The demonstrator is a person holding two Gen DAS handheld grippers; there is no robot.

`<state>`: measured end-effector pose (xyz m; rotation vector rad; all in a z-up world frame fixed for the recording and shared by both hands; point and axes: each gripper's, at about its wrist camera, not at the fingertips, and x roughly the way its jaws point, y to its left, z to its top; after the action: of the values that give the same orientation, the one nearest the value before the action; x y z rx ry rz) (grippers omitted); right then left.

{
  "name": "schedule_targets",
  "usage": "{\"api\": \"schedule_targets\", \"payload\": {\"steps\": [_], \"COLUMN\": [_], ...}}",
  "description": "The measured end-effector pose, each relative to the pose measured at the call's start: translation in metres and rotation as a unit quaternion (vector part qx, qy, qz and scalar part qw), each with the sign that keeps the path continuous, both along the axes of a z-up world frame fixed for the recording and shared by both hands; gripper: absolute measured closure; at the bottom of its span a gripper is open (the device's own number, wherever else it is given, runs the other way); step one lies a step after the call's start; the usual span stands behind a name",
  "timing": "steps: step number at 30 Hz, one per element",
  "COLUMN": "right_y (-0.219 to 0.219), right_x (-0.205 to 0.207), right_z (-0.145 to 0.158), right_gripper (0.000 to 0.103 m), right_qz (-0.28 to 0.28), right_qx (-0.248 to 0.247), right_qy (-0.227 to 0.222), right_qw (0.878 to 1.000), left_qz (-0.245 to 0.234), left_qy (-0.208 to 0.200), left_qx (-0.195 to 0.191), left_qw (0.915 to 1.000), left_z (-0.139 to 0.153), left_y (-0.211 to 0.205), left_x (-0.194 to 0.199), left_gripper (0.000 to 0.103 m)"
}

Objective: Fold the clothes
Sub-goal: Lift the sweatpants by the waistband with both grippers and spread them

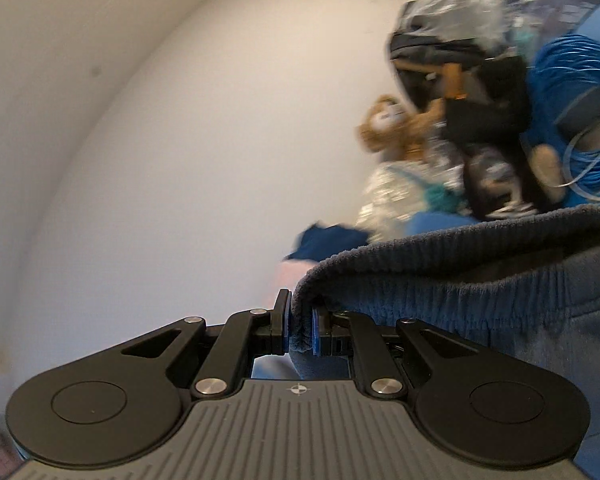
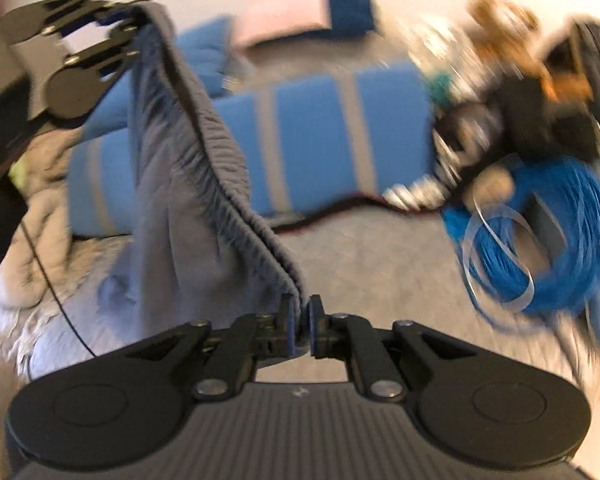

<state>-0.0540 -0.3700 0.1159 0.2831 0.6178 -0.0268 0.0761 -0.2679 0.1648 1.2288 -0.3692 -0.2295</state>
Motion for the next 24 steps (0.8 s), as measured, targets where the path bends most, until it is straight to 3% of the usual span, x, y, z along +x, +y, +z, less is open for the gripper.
{"api": "schedule_targets", "payload": {"steps": [9,16,24], "right_y": [-0.085,-0.131,-0.160], "right_x": [0.018,0.039,0.055], "right_z": [-0.084,-0.129,-0.162], "right_gripper": [0.097,0.097,0.097], "right_qz": [-0.088,-0.120,-0.143], "right_qx": [0.044,0.071,0.082], "right_qy": [0.069,0.113,0.139], "right_qw": [0.993,0.984,0.977], "left_qz": [-0.027,-0.035,-0.032], "left_qy": [0.049,0.075,0.131], "left_qx": [0.067,0.133,0.171], "left_qw": [0.9962,0.9877,0.9760], "left_z": [-0.101,-0.171,-0.233], "left_y": [-0.097,-0.150,-0.203], "left_x": [0.073,0.125,0.175], "left_gripper": [0.093,0.093,0.092]}}
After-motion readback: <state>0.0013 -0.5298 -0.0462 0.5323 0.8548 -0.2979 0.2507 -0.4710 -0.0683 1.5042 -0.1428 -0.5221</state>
